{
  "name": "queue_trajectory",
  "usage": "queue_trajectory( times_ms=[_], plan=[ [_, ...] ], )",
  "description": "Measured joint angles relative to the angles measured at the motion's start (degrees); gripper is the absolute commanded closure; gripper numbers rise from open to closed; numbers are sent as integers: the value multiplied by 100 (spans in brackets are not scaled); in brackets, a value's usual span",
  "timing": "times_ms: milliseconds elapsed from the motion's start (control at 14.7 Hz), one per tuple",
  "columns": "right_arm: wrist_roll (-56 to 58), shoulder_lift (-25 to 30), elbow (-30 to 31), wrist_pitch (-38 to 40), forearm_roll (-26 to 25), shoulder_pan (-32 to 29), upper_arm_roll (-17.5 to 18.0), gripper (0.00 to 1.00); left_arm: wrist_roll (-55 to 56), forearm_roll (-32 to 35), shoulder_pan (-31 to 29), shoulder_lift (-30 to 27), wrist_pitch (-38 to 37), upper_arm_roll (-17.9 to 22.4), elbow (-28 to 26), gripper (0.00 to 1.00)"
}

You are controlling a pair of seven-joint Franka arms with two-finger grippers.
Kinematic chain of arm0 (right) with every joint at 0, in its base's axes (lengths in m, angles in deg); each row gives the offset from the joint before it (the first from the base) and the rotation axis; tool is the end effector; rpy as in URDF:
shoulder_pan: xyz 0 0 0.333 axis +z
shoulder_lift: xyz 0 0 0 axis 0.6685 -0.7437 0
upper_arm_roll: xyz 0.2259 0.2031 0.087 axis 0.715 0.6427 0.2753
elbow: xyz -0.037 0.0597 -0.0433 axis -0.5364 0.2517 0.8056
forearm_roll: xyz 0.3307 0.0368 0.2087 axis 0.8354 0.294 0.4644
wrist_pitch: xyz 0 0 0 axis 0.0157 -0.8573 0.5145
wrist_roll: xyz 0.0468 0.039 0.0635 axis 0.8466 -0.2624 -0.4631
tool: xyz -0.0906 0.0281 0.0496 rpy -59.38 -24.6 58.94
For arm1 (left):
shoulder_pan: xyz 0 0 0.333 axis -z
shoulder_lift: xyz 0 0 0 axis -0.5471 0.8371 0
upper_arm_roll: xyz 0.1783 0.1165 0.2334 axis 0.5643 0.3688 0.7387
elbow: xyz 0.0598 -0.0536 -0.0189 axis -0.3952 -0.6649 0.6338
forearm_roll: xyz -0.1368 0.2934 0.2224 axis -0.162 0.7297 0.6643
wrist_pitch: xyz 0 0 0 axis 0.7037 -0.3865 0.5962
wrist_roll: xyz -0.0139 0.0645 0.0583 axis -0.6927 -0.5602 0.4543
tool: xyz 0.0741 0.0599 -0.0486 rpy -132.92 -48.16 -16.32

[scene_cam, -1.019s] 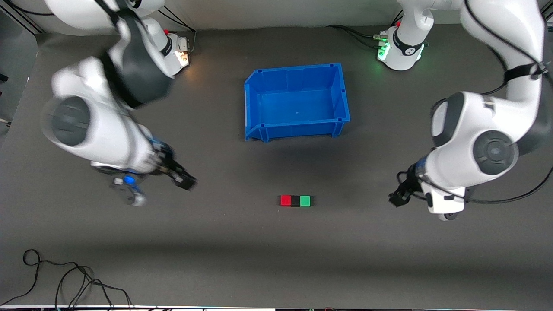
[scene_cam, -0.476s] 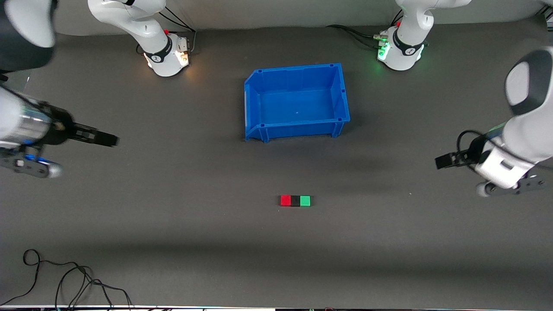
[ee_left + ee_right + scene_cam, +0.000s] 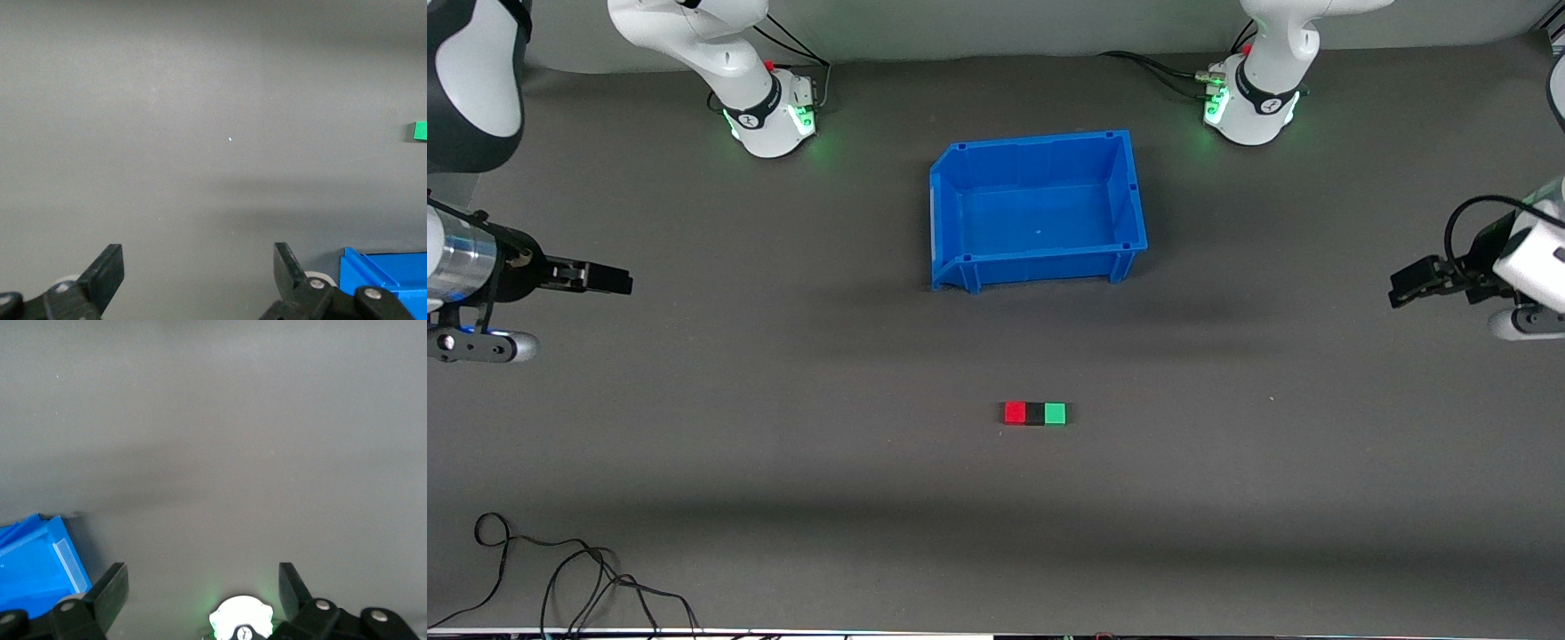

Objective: Attach green and red cubes to black cube

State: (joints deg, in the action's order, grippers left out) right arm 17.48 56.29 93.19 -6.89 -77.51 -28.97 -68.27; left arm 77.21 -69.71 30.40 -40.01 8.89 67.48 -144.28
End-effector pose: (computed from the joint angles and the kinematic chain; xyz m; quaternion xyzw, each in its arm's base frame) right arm 0.6095 0.0418 0.5884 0.9902 -0.0607 -0.1223 0.0287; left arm 0.5756 0.0009 0.5625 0.9998 0.0192 -0.0001 0.0062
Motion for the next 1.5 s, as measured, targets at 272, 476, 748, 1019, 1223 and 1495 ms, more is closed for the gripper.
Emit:
queue_trajectory(
  times_ms=[272,476,748,1019,1223,1495],
  plan=[
    [14,586,1020,-1293,0,-10,79,0,-391,10,-62,-170,-271,104,116,0],
    [284,858,1295,-1711,-3,-487,361,0,-445,128,-89,-153,-452,105,286,0],
    [587,1268,1418,-1777,-4,-1012,526,0,-444,168,-81,166,-808,76,631,0],
    [612,1714,1916,-1765,-64,-1141,825,0,-244,136,-49,388,-818,14,796,0],
    [612,1695,1993,-1769,-109,-1158,963,0,-195,123,21,462,-818,-8,826,0],
    [612,1528,1908,-1769,-119,-1158,989,0,-179,116,73,522,-808,-30,826,0]
  ],
)
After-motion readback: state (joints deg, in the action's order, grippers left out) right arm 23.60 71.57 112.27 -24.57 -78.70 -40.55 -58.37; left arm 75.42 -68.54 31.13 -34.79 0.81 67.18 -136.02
